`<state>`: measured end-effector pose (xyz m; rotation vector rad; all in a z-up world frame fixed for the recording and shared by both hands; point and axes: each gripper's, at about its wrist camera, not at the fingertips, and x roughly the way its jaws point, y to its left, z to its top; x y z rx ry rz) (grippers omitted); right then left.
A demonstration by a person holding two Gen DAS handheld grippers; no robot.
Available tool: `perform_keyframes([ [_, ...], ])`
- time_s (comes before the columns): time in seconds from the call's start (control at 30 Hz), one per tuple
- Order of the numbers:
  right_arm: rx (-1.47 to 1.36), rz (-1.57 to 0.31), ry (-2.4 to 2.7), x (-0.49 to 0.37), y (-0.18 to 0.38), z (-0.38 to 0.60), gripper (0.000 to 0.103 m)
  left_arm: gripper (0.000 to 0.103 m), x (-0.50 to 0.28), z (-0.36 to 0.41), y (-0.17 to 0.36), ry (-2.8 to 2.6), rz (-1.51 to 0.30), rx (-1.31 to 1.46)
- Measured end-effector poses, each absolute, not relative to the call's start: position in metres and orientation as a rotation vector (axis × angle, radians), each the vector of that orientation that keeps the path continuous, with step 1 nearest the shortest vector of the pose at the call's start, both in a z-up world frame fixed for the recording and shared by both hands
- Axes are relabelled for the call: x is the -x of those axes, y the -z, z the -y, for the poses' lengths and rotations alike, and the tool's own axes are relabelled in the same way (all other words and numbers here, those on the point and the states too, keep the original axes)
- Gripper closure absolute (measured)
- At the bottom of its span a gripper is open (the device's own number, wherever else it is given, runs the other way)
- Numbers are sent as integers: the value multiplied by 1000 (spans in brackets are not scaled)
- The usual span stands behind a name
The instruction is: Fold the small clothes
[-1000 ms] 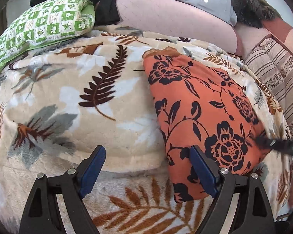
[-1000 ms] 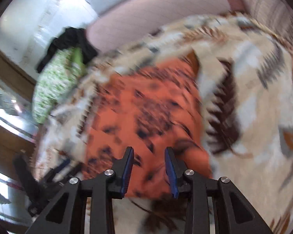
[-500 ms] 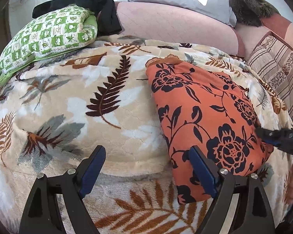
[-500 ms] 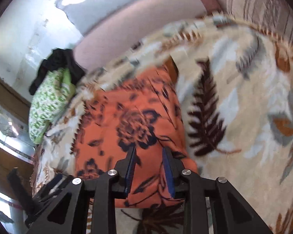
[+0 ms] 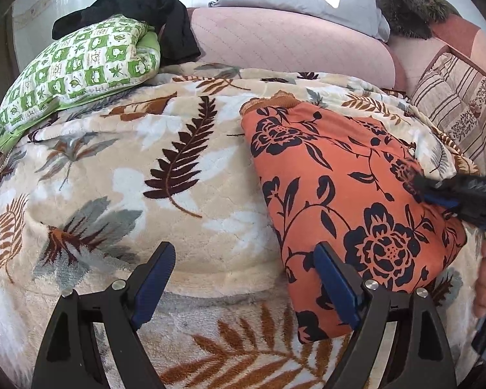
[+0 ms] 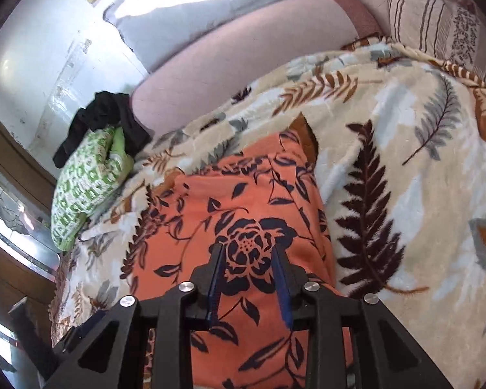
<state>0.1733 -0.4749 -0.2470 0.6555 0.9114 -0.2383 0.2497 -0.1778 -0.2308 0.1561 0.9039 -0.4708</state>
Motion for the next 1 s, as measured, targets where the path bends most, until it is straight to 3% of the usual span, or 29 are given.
perform_keyframes([
  [0.27,-612,-919,261,-181,250,470,70,14,-254,180,236,458,-921,-135],
  [0.57,-550,-912,288,-178,257,462,70,0,-251,186,242,371,-900,-181],
  [0.9,-552,-906,292,-178,259,463,69,1,-233,211,227,313,-762,-454],
  [1.0,-551,-909,300,-179,256,463,70,1,-236,204,208,377,-723,-409],
])
